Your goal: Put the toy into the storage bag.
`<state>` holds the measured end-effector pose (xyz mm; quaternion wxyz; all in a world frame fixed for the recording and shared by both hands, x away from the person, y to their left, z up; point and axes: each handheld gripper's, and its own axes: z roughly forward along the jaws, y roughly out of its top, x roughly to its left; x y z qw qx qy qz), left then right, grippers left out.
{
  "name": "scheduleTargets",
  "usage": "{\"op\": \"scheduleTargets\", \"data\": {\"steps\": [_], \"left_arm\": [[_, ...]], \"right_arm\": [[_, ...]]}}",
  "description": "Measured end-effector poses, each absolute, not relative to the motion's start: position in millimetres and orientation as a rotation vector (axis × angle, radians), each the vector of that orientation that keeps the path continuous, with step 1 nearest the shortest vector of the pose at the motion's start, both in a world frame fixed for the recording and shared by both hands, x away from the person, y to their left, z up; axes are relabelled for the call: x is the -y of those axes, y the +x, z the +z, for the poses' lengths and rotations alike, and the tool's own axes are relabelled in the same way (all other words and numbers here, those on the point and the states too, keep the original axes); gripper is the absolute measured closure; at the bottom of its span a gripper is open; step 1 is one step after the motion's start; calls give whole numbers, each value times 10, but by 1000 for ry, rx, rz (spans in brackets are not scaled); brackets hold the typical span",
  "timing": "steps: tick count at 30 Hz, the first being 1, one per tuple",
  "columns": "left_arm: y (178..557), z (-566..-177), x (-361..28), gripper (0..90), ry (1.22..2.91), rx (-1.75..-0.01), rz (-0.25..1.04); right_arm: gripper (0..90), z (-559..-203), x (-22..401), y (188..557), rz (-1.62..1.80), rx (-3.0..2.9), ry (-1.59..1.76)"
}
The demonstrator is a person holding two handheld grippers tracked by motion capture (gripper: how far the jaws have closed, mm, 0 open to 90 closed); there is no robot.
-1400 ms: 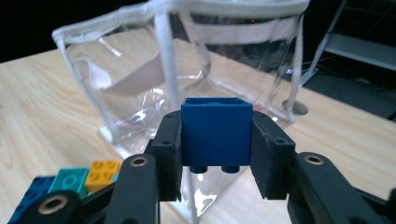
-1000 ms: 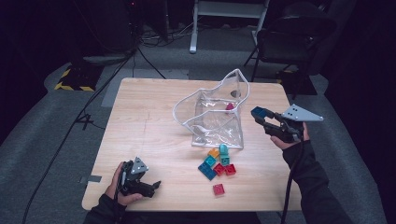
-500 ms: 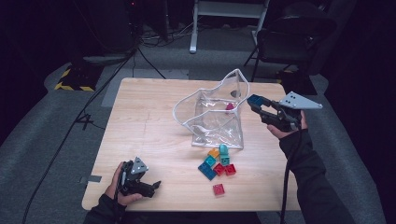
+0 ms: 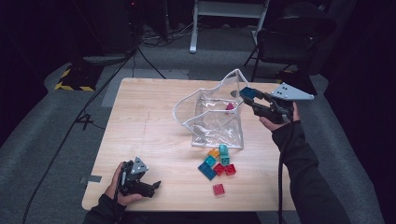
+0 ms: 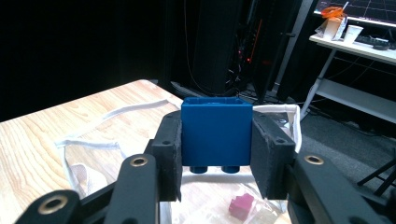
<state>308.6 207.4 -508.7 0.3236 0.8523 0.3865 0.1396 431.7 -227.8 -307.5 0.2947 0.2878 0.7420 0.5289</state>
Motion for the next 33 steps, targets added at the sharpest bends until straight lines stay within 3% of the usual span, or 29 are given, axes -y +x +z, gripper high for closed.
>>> {"op": "scheduleTargets", "data": {"steps": [33], "left_arm": [[3083,-5088,-2072,5,2233,-1020,365]], "right_arm": [[585,-3267,1874,4562,1344,-2058,812]]}}
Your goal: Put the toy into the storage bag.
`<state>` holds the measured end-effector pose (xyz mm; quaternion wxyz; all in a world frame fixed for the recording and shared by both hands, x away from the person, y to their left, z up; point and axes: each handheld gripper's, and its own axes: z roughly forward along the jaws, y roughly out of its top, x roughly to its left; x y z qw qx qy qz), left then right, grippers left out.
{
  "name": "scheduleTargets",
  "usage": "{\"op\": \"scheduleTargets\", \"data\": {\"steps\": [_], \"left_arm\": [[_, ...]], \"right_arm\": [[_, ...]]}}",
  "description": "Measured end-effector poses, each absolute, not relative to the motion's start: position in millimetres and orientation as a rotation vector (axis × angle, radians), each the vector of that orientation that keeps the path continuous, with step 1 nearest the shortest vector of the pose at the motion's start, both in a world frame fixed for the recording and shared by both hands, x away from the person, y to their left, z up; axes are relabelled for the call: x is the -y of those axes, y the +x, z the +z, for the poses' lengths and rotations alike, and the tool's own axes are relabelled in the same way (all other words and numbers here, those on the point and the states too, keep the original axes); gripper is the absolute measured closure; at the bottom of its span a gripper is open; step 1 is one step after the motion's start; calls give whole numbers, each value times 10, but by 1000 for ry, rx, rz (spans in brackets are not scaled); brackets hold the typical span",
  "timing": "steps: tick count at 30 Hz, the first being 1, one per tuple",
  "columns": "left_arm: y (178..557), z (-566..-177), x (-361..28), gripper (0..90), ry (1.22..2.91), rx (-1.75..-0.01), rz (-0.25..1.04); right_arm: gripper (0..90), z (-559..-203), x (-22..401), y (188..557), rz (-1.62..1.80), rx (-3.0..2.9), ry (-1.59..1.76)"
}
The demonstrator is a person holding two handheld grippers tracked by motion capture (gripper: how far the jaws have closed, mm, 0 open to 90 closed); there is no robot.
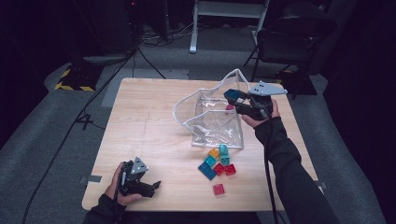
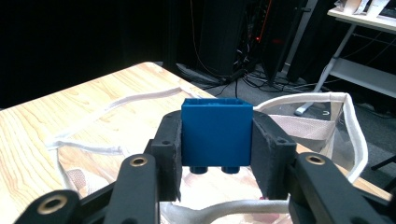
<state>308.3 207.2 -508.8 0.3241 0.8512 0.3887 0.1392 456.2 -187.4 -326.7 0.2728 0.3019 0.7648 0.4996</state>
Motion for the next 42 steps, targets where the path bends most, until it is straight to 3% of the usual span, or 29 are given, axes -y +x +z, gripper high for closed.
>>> {"op": "scheduleTargets", "data": {"steps": [4,27,42], "left_arm": [[3083,-5088,-2072,5,2232,-1020,365],[3079,-5090,-2072,5,2228,-1024,364],[3079,-5089,-2073,5,2230,-1023,364]], "right_arm": [[537,-3273,1874,4569,1340,-2055,823],[492,-3199,2229,4183,1394,-2013,795],[485,-3513,2549,3770,1410,-2059,792]]}}
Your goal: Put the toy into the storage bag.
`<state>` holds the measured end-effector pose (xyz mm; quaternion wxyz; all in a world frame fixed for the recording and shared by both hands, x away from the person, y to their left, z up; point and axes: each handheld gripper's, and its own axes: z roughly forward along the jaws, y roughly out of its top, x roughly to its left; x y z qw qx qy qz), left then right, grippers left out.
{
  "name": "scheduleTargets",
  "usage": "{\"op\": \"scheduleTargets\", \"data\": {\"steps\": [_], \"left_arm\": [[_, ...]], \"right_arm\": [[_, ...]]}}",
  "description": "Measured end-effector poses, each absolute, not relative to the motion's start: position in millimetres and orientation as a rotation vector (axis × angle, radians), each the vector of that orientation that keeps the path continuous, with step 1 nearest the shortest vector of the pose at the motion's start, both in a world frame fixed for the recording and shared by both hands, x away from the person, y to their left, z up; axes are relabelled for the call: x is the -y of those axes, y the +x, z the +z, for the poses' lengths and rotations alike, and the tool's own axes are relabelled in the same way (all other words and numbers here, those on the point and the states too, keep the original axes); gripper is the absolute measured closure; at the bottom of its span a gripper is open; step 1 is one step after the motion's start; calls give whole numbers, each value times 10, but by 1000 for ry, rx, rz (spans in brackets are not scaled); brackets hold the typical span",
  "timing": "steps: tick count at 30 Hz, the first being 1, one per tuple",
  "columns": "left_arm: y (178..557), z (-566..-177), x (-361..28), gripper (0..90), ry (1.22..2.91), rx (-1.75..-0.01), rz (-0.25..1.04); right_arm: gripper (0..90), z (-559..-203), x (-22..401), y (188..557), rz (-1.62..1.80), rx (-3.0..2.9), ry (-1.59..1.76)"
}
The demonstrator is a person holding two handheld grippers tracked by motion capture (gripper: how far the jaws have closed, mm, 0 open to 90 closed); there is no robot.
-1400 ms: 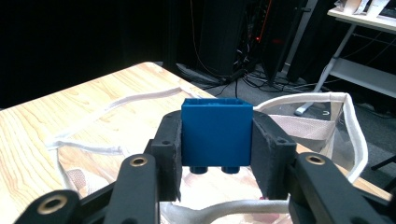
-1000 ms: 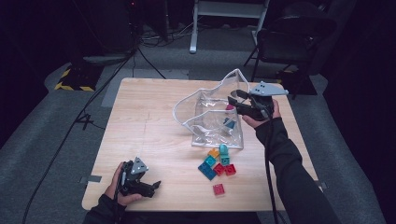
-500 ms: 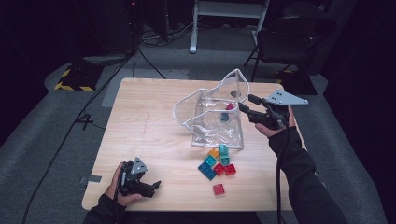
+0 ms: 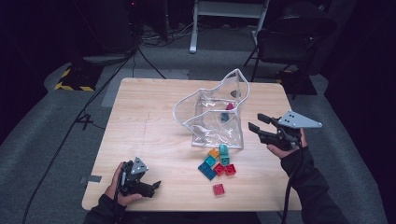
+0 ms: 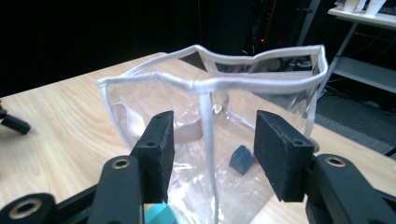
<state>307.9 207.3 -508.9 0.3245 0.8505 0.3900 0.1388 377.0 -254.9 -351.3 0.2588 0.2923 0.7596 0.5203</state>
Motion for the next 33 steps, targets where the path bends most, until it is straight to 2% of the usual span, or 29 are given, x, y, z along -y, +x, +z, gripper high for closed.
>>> {"op": "scheduleTargets", "data": {"steps": [21,30,33], "left_arm": [[3079,-5089,-2073,5,2230,-1023,364],[3079,-5089,-2073,5,2231,-1022,364],[3079,-5089,-2073,5,2230,-1023,364]], "right_arm": [[459,-4410,2426,3298,1304,-2312,757],[437,-4725,2323,3268,1249,-2406,754],[405,-4808,2289,3273,1232,-2436,738]]}}
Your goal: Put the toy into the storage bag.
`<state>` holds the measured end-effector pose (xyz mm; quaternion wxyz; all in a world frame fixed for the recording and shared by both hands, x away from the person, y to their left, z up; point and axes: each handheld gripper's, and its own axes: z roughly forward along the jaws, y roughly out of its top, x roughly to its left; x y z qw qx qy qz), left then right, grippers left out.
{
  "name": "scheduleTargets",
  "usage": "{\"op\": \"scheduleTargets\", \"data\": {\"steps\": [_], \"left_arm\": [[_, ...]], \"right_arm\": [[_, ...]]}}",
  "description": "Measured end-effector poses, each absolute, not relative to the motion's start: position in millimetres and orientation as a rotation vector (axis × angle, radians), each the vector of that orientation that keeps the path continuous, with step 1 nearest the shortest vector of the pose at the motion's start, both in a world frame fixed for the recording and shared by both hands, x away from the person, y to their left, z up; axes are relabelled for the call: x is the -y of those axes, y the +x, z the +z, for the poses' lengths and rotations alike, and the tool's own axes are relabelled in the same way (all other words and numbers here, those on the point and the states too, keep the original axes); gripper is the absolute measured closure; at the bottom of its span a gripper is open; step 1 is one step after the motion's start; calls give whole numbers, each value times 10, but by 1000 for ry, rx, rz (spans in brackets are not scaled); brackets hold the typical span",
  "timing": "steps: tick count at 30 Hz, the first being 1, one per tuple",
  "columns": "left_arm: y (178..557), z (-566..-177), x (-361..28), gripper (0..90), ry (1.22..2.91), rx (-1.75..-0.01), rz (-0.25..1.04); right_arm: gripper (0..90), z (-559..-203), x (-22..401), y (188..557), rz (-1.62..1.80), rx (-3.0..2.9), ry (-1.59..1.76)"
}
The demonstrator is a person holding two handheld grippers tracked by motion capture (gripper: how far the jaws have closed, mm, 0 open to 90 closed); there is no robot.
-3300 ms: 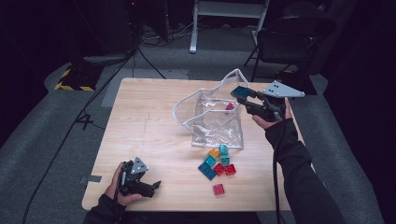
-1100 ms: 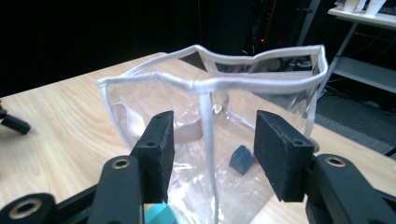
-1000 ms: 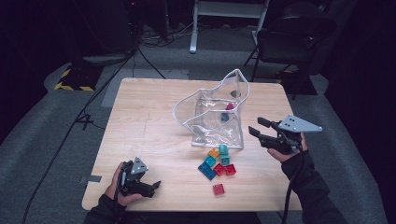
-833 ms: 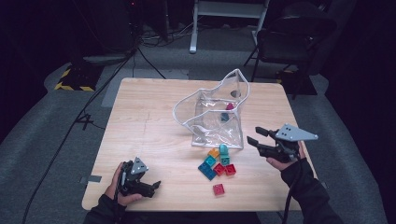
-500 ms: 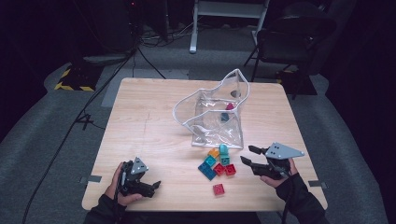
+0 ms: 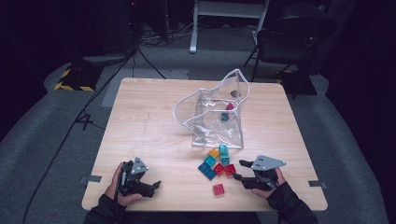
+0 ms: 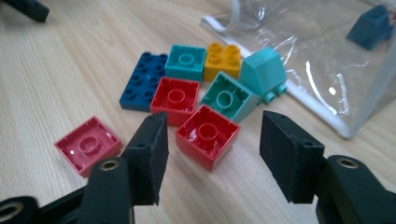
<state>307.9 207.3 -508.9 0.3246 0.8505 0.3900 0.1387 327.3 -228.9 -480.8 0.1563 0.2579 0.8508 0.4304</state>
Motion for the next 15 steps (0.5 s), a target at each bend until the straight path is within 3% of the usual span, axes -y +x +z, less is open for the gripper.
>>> {"op": "scheduleTargets", "data": {"steps": [15], "left_arm": [[3079,-5089,-2073,5,2231,-1022,364]], "right_arm": [[341,-5058,2213,3394,1198,-2487,763]]}}
